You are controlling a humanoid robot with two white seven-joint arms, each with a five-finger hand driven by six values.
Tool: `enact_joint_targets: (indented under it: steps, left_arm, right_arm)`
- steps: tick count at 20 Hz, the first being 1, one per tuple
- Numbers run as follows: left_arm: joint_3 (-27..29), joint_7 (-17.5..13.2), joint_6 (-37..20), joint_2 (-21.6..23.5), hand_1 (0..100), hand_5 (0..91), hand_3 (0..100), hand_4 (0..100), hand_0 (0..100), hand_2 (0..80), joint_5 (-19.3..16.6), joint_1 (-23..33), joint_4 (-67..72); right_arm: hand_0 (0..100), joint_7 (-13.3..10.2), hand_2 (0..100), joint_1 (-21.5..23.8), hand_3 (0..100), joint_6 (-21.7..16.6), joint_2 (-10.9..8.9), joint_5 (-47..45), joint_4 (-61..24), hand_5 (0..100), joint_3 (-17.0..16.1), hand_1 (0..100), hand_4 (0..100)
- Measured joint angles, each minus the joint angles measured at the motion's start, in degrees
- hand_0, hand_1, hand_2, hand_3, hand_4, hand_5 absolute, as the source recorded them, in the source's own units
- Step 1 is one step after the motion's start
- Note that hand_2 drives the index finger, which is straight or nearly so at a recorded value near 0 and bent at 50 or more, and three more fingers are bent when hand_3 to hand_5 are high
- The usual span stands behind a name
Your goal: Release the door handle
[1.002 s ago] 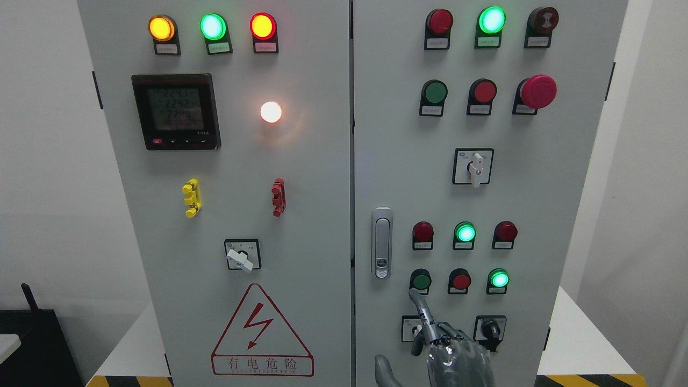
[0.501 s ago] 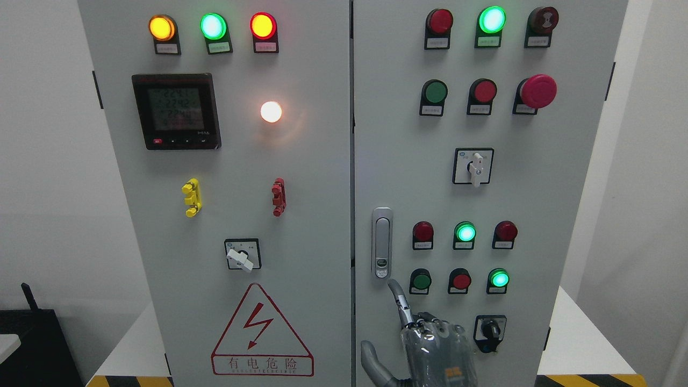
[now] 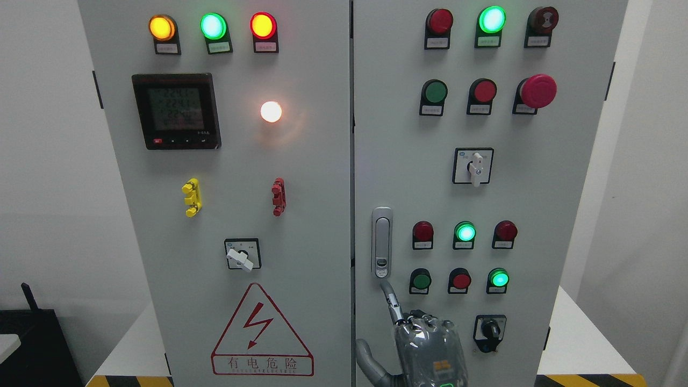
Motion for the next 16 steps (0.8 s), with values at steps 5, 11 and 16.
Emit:
enact_joint_targets:
  steps: [5,11,16]
  left_arm:
    - [0.0,0.0,0.0,0.0,39,0.0,0,0,12,0.0,0.0,0.0,0.0]
    - [0.0,0.0,0.0,0.0,39,0.0,0,0,12,0.0,0.0,0.0,0.0]
    - [0.0,0.0,0.0,0.0,39,0.0,0,0,12,0.0,0.0,0.0,0.0]
  right_arm:
    - [37,0.04,0,-0.73,94,0.9,0.05,0.25,0.76,95,-0.37,19,87]
    - [37,0.05,0,-2.14,94,1.09,0.17,0.36,1.62,95,-0.76,19,87]
    - [37,0.12,0,-2.9,94,1.11,0.25,0.37,2.16,95,-0.93,19,87]
